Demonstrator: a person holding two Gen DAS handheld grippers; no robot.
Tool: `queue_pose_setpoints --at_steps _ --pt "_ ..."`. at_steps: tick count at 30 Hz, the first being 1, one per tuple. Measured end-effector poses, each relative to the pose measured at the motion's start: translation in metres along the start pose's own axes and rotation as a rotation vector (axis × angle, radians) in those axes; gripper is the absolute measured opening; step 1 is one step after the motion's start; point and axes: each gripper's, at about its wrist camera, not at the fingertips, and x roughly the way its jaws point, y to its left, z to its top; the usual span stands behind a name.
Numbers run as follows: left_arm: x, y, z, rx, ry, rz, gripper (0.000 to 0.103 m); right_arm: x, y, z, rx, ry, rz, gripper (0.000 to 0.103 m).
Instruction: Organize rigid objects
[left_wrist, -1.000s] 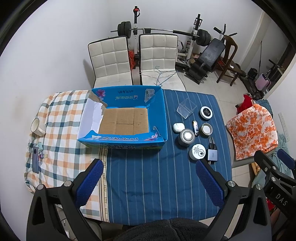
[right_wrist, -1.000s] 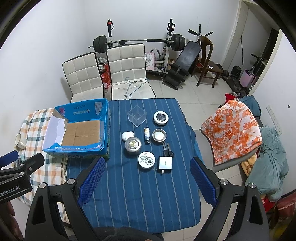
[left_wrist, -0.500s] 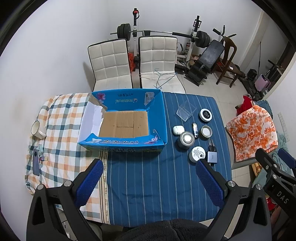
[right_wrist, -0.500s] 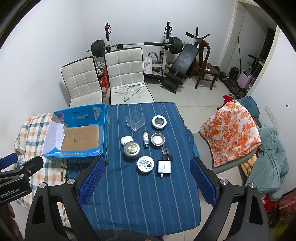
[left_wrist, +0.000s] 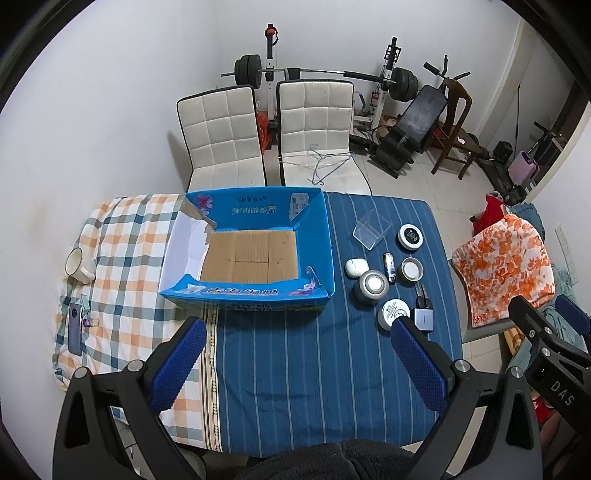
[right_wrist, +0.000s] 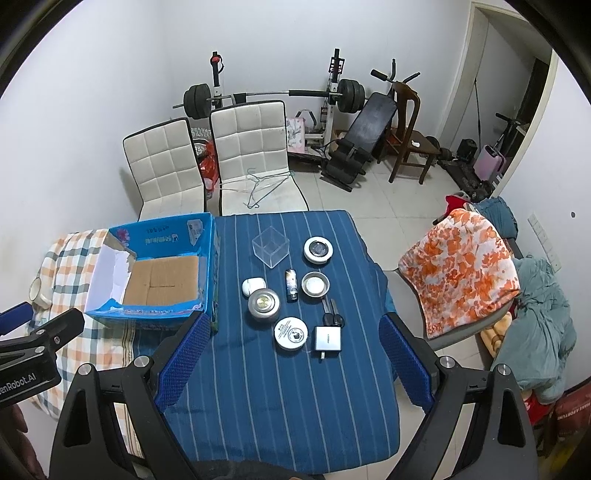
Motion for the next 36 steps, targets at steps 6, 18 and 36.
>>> queue_pose_setpoints --at_steps 6,18,36 --pt "0.000 0.000 0.001 0.002 0.000 0.000 0.103 0.000 0.000 0.000 0.002 0.000 0.000 0.095" --pt "0.009 -0.011 0.008 0.014 0.020 -0.016 0.103 0.016 -0.005 0.001 0.027 0.050 0.019 0.095" --pt "0.255 -0.126 0.117 0.235 0.177 -0.071 0.102 0.300 -0.082 0.068 0.144 0.275 0.006 0.095"
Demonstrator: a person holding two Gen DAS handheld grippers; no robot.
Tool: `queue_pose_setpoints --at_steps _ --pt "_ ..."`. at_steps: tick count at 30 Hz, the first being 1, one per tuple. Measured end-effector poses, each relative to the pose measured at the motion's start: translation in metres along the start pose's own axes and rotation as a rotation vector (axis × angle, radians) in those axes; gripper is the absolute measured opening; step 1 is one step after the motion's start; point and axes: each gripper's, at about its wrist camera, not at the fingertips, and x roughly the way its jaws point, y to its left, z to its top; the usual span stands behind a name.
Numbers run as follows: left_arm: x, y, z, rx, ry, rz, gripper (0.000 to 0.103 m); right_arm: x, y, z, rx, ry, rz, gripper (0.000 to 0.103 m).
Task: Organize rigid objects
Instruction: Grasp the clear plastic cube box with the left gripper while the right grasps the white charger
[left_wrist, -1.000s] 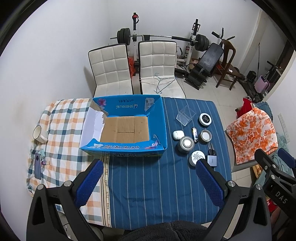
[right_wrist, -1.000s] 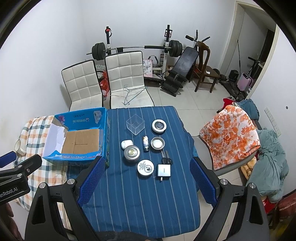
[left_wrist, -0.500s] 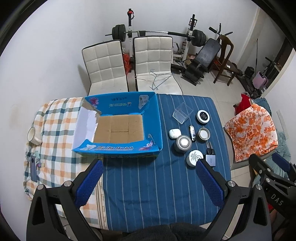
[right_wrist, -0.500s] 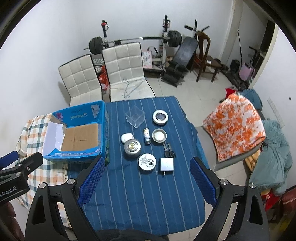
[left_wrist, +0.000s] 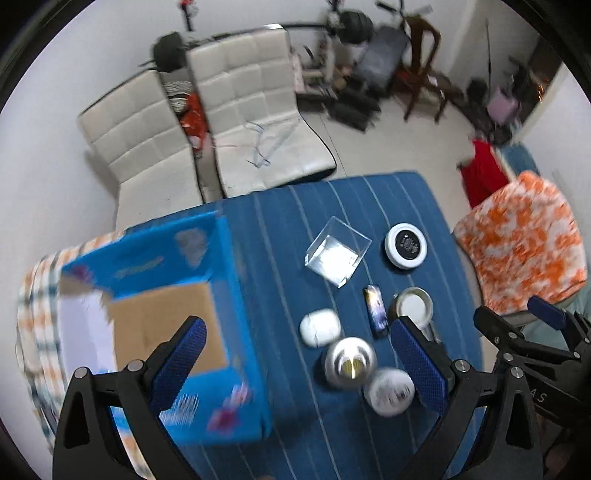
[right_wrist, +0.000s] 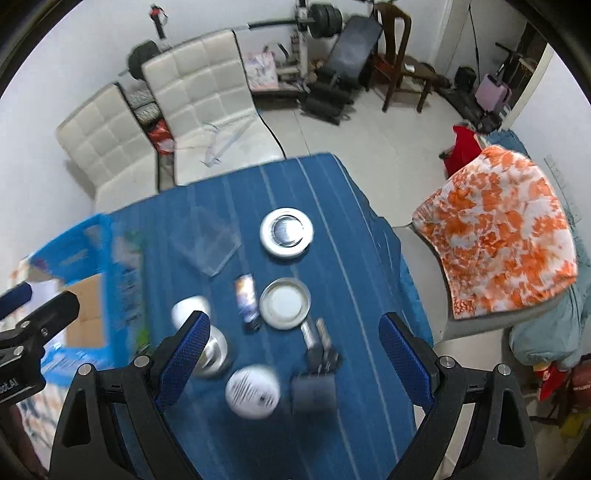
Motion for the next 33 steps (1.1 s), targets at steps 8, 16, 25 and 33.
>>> queue_pose_setpoints --at_steps 8,16,25,33 --pt "0.111 -0.034 0.052 0.147 0.154 -0.040 0.102 0.120 -0.030 0.048 0.034 0.111 0.007 0.095" --pt "0.192 -0.054 0.066 0.250 0.367 -0.049 0.102 0.157 -0.044 0.059 0.011 0.148 0.011 0.095" --pt "0.201 -0.008 0.074 -0.023 0.312 -0.028 0.067 0.194 -0.022 0.083 0.031 0.177 0.058 0.095" --pt "0.202 -0.006 0.066 -0.017 0.303 0.016 0.063 0.240 -0.006 0.085 0.107 0.240 0.043 0.079"
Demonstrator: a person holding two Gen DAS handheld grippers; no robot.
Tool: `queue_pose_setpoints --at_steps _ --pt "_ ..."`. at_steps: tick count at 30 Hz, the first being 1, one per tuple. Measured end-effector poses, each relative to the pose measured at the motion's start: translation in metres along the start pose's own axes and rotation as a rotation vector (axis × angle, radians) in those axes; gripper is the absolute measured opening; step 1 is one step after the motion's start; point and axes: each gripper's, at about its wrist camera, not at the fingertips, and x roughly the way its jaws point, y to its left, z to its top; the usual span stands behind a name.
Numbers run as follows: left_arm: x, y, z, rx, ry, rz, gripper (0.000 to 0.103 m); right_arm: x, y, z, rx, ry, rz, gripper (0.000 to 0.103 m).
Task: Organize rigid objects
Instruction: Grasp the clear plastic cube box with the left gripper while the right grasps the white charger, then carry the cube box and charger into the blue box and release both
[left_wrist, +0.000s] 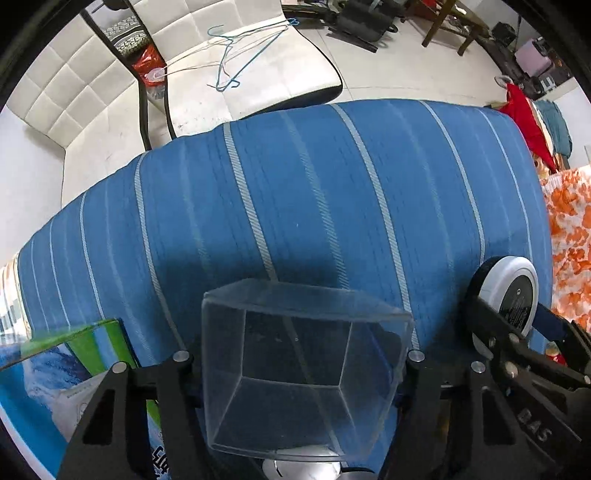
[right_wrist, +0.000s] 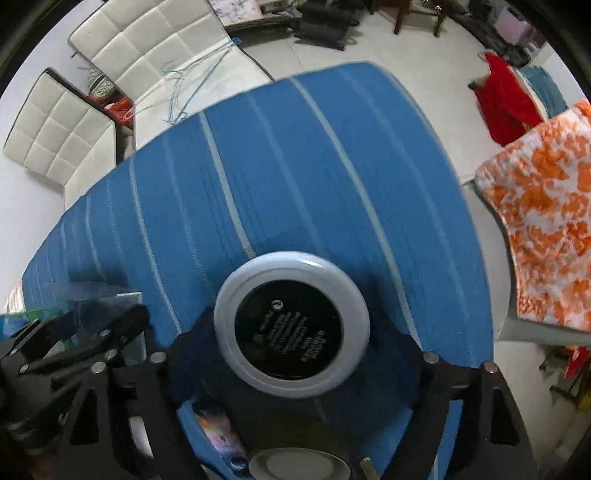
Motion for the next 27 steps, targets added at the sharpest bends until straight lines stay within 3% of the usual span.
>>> queue_pose_setpoints --at_steps 8,14,17,21,27 --pt "-0.040 -0.002 -0.014 -0.026 -0.096 0.013 0.063 -0.016 0.006 -0.016 -0.020 -0.020 -0.044 0.078" --pt "-0.126 0.023 -0.056 -0.054 -0.218 -0.070 0.063 -0.093 0.013 -0.045 -0.054 -0.104 0.036 0.078" --pt "-0.165 0.059 -0.090 -0.081 -0.268 -0.100 0.063 -0.135 0.040 -0.070 -0.119 -0.150 0.083 0.078" --pt "-0.187 0.126 -0.121 -0.142 -0.278 -0.126 0.063 -0.176 0.105 -0.107 -0.217 -0.181 0.155 0.078" --pt "-0.173 0.234 -0.152 -0.248 -0.236 -0.119 0.063 -0.175 0.216 -0.144 -0.345 -0.169 0.206 0.078"
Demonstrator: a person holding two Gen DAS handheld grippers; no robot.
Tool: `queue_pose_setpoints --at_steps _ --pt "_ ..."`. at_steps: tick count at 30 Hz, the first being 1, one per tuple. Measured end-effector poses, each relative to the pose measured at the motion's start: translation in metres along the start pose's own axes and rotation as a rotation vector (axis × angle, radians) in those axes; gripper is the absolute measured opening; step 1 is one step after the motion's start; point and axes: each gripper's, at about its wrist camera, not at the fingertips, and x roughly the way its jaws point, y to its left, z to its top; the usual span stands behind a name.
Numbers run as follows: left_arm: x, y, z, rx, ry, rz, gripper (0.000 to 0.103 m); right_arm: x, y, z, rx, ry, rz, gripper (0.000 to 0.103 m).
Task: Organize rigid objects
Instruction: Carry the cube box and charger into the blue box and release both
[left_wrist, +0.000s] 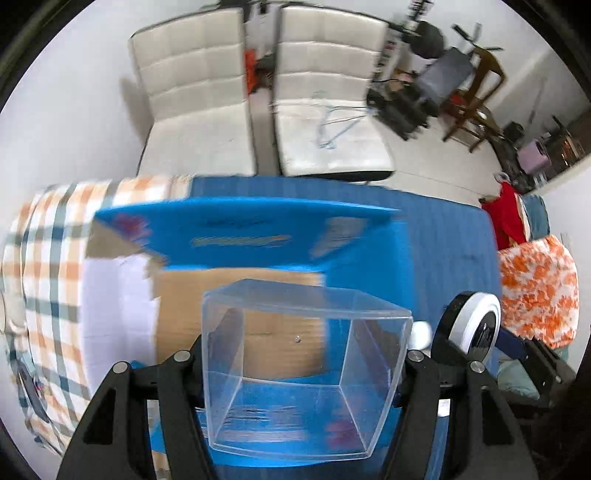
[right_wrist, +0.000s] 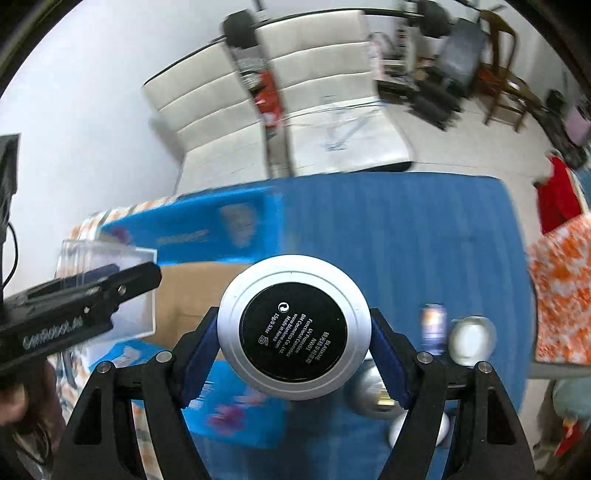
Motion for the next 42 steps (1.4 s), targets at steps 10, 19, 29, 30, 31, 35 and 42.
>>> queue_pose_setpoints --at_steps 10,19,29,30,31,35,42 --pt "0.097 0.087 0.020 -0.102 0.180 -0.093 0.063 0.111 0.087 0.006 -0.094 0.149 -0.010 0.078" --pt "0.137 0.084 0.021 -0.105 0.287 -0.161 0.063 0.171 0.096 0.013 -0.144 0.217 -0.064 0.078" --pt "0.132 0.072 0.024 -0.067 0.290 -0.135 0.063 0.185 0.110 0.025 -0.148 0.235 -0.112 0.079" --pt "0.132 0.074 0.025 -0.065 0.293 -0.130 0.063 0.188 0.109 0.029 -0.140 0.243 -0.110 0.080" --pt "0.130 0.073 0.024 -0.062 0.298 -0.125 0.063 0.188 0.109 0.030 -0.134 0.250 -0.108 0.080" --pt "0.131 0.075 0.018 -0.056 0.325 -0.114 0.081 0.186 0.108 0.036 -0.124 0.260 -0.109 0.084" --pt "0.097 0.071 0.004 -0.031 0.273 -0.065 0.103 0.159 0.105 0.036 -0.113 0.239 -0.146 0.094"
